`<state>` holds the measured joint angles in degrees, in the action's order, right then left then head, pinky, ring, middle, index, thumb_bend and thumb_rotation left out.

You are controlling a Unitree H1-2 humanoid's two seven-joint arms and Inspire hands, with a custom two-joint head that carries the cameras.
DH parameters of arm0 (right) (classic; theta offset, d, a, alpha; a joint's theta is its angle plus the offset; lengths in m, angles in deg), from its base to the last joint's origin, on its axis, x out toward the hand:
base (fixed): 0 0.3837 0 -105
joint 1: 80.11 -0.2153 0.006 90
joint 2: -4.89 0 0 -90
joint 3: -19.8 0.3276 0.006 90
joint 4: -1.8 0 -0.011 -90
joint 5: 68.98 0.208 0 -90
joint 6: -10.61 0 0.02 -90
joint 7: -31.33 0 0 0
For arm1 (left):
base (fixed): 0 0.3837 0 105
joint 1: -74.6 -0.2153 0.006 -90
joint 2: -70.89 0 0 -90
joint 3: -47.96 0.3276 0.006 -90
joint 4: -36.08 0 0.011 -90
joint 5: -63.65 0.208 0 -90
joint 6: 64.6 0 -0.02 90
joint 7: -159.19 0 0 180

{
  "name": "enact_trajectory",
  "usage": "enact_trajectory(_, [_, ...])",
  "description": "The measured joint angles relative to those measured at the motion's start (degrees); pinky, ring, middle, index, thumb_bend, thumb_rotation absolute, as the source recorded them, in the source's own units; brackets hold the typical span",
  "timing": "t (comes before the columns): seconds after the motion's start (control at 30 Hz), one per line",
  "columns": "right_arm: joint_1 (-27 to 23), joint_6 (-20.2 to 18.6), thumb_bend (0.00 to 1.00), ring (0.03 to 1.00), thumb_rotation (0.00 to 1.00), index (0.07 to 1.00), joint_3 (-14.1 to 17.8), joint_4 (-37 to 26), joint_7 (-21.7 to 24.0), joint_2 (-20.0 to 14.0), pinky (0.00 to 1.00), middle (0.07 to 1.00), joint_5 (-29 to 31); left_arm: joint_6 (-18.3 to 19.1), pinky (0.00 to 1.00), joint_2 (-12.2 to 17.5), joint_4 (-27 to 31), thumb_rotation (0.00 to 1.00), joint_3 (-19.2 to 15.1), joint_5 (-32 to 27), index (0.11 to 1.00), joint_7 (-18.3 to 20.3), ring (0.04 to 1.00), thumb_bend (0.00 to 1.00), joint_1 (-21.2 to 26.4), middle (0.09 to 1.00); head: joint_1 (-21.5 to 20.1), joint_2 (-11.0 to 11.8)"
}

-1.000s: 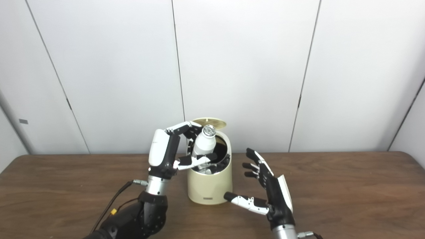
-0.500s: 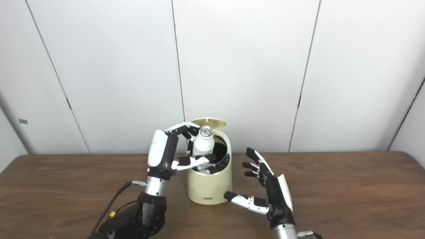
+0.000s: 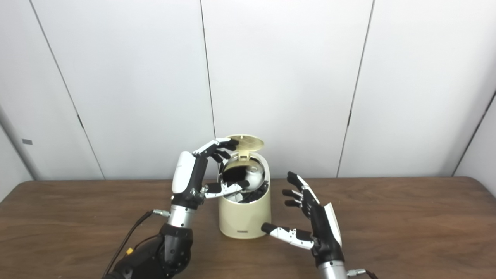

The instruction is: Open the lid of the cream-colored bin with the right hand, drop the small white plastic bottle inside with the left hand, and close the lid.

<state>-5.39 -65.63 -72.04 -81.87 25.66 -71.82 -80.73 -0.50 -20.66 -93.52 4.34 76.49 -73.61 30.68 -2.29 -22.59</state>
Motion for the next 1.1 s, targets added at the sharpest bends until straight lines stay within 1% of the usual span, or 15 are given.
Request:
enact_trajectory(0.3, [0.0,0.0,0.80,0.779,0.30,0.876,0.0,0.0,0.0,0.0,0.69,0.884,0.0,0.0,0.50,0.0,0.0,0.09,-0.1,0.0,0.725,0.1,0.562,0.83,0.0,0.655,0.0,0.0])
enact_trajectory(0.37, [0.0,0.0,0.80,0.781,0.29,0.874,0.0,0.0,0.0,0.0,0.70,0.885,0.0,0.0,0.48,0.0,0.3,0.05,-0.1,0.0,0.691,0.1,0.547,0.78,-0.1,0.633,0.1,-0.3])
enact_trajectory(0.43, [0.0,0.0,0.80,0.784,0.30,0.875,0.0,-0.1,0.0,0.0,0.70,0.886,0.0,0.0,0.44,0.1,0.9,0.01,-0.1,0.0,0.643,0.1,0.508,0.74,-0.1,0.594,0.3,-0.1])
enact_trajectory(0.47, [0.0,0.0,0.80,0.784,0.30,0.875,0.0,-0.1,0.0,0.0,0.70,0.887,0.0,0.0,0.43,0.2,1.5,0.00,-0.2,0.0,0.635,0.1,0.501,0.74,-0.2,0.588,0.3,-0.1])
enact_trajectory(0.5, [0.0,0.0,0.80,0.785,0.30,0.874,0.0,-0.1,0.0,0.0,0.70,0.886,0.1,0.0,0.40,0.3,2.0,0.00,-0.2,0.1,0.576,0.1,0.473,0.63,-0.3,0.534,0.4,0.0])
enact_trajectory(0.53, [0.0,0.0,0.80,0.783,0.30,0.874,0.0,0.0,0.0,0.0,0.70,0.884,0.2,0.0,0.39,0.4,2.3,0.00,-0.2,0.3,0.546,0.0,0.456,0.57,-0.2,0.506,0.4,0.0])
enact_trajectory(0.57, [0.0,0.1,0.80,0.782,0.30,0.874,0.0,0.0,0.0,0.0,0.70,0.884,0.2,0.0,0.38,0.5,2.4,0.00,-0.1,0.6,0.528,-0.1,0.445,0.54,-0.2,0.488,0.4,0.0])
enact_trajectory(0.6, [0.0,0.1,0.80,0.782,0.30,0.874,0.0,0.1,0.0,-0.1,0.70,0.883,0.3,0.0,0.38,0.8,2.7,0.00,-0.1,0.9,0.517,-0.1,0.444,0.53,-0.3,0.483,0.5,0.1])
enact_trajectory(0.73, [-0.1,0.2,0.80,0.782,0.29,0.872,0.0,0.5,0.1,-0.5,0.70,0.882,0.7,0.0,0.39,3.3,5.7,0.00,0.0,2.3,0.499,-1.7,0.440,0.52,-1.0,0.479,1.1,0.3])
enact_trajectory(0.9, [-0.1,0.2,0.80,0.781,0.29,0.867,0.1,1.2,0.1,-1.0,0.69,0.879,1.2,0.0,0.41,6.4,8.3,0.00,-0.1,2.6,0.499,-3.6,0.451,0.52,-3.0,0.479,1.5,0.4])
enact_trajectory(0.97, [-0.1,0.3,0.80,0.781,0.29,0.866,0.0,1.3,0.1,-1.1,0.70,0.880,1.3,0.0,0.41,7.4,8.8,0.00,-0.4,2.3,0.500,-3.7,0.455,0.52,-3.8,0.479,1.8,0.4])
enact_trajectory(1.03, [-0.1,0.7,0.80,0.779,0.29,0.866,0.1,1.6,0.1,-1.2,0.70,0.880,1.4,0.0,0.42,8.5,10.8,0.00,-1.1,2.1,0.500,-3.7,0.458,0.52,-5.0,0.481,1.8,0.4])
enact_trajectory(1.1, [-0.1,1.4,0.80,0.775,0.29,0.866,0.1,2.1,0.1,-1.3,0.69,0.876,1.5,0.0,0.43,9.6,13.0,0.00,-2.5,0.9,0.500,-3.1,0.466,0.52,-6.2,0.481,2.0,0.5])
